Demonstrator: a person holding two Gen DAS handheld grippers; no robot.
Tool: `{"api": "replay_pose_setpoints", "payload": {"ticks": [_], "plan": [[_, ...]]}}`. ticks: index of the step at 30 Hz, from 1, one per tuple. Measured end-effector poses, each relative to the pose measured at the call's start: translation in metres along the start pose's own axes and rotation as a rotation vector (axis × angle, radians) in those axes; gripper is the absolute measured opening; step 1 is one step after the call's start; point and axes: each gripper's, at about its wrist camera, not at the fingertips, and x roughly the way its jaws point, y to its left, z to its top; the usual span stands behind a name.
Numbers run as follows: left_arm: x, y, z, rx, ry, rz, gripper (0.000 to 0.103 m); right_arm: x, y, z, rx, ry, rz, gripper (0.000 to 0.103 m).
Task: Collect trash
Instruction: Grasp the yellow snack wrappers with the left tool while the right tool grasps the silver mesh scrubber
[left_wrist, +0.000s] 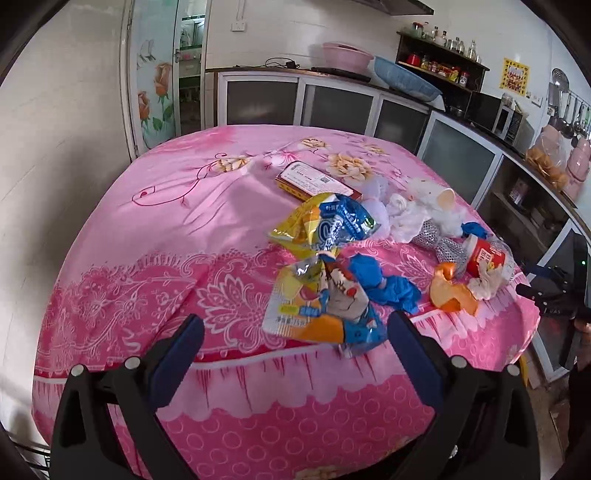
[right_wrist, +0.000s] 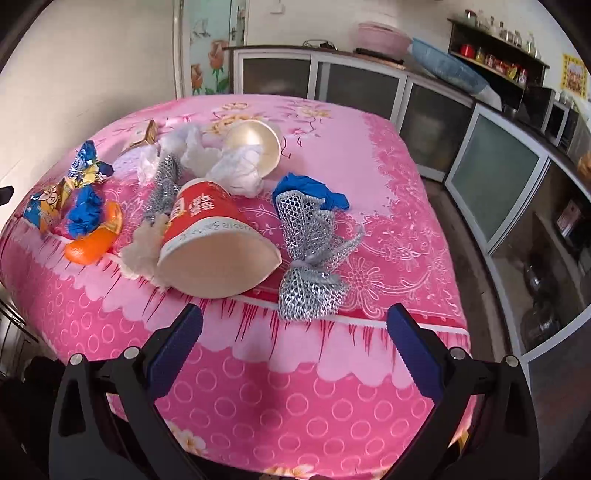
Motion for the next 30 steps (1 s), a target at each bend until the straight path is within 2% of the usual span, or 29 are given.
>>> {"api": "replay_pose_setpoints", "payload": {"ticks": [2,6,13,16,19,22,25,30], "plan": [[0.004,-0.005,0.004,0.02,0.007,-0.007,0.096,0.007,-0.001,0.004,-0.011,0.009,-0.022,0.095],[0.021,-0.014,0.014,0.056,0.049,0.025,0.096,0.021,-0.002,0.011,-0.018,0.03,-0.041,0.095],[0.051,-0.018,0.024,0.051,0.12,0.026,0.096,0.043,-0.009,0.019,-0.005,0.066,-0.024,0.096],[0.061,-0.024,0.029,0.064,0.145,-0.006,0.096,0.049,-0.009,0.022,-0.013,0.074,-0.013,0.095],[0.074,-0.031,0.033,0.09,0.177,0.007,0.096,0.054,-0.008,0.025,-0.02,0.081,-0.007,0.095],[0.085,-0.029,0.034,0.08,0.211,0.026,0.096,0.057,-0.011,0.025,-0.013,0.086,-0.011,0.095],[0.093,-0.026,0.034,0.052,0.239,-0.02,0.096,0.06,-0.016,0.025,0.006,0.098,0.0,0.096],[0.102,-0.027,0.032,0.034,0.256,-0.027,0.096,0.063,-0.022,0.028,0.036,0.104,0.022,0.096]]}}
